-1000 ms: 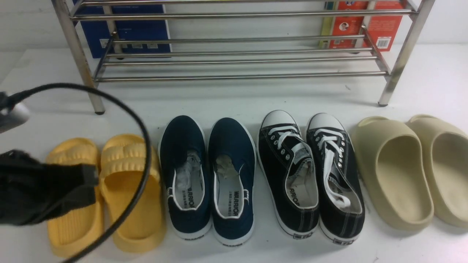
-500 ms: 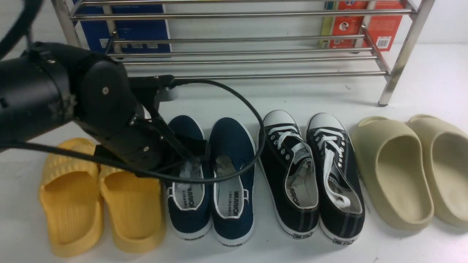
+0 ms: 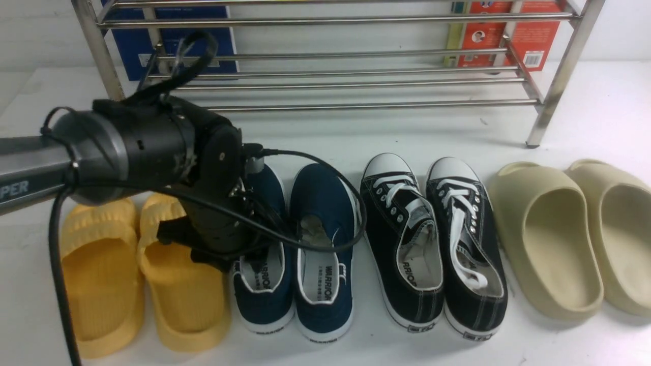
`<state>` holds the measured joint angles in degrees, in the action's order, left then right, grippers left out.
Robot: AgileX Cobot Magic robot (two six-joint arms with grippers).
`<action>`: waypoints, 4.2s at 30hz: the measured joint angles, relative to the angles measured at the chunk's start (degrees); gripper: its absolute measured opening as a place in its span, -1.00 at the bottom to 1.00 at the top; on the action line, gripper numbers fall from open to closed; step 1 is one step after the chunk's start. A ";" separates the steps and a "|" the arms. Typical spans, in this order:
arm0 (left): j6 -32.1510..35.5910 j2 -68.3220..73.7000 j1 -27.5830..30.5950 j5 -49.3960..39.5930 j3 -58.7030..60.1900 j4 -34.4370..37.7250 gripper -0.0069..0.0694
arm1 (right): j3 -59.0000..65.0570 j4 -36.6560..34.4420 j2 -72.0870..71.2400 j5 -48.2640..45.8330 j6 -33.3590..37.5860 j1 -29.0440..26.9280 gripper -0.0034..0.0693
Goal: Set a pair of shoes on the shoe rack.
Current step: Use the left arm to grab the shoe closest to it, then use the left arm to put a shoe into the shoe rack, then use the left arm to grab the shoe closest to it
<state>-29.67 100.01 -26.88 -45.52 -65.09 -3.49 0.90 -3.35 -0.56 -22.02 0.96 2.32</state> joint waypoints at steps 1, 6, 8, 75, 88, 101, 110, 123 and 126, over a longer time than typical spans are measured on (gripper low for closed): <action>-0.33 0.57 0.00 0.00 0.00 -0.06 -0.02 | 0.00 0.00 0.00 0.00 0.00 0.00 -0.25; -1.68 1.92 0.00 0.14 -0.29 -0.48 -0.29 | 0.00 0.00 0.00 0.00 0.00 0.00 -0.25; -1.80 1.98 0.00 0.07 -0.29 -0.60 -0.41 | 0.00 0.00 0.00 0.00 0.00 0.00 -0.25; 2.58 23.39 15.67 8.55 -46.06 1.34 -0.75 | 0.00 0.00 0.00 0.00 0.00 0.00 -0.25; 2.53 22.81 15.67 9.88 -46.44 0.95 -0.28 | 0.00 0.00 0.00 0.00 0.00 0.00 -0.25; 2.53 16.54 15.67 -4.19 -46.44 1.06 -0.14 | 0.00 0.00 0.00 0.00 0.00 0.00 -0.25; 4.05 2.65 15.56 -7.90 -32.88 2.49 -0.54 | 0.00 0.00 0.00 0.00 0.00 0.00 -0.25; 7.02 -23.60 -0.98 1.84 5.25 7.59 -0.67 | 0.00 0.00 0.00 0.00 0.00 0.00 -0.25; 6.14 -26.54 -2.69 6.84 10.50 7.73 -0.67 | 0.00 0.00 0.00 0.00 0.00 0.00 -0.25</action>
<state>-23.53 73.48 -29.56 -38.68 -54.59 4.24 0.90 -3.35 -0.56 -22.02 0.96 2.32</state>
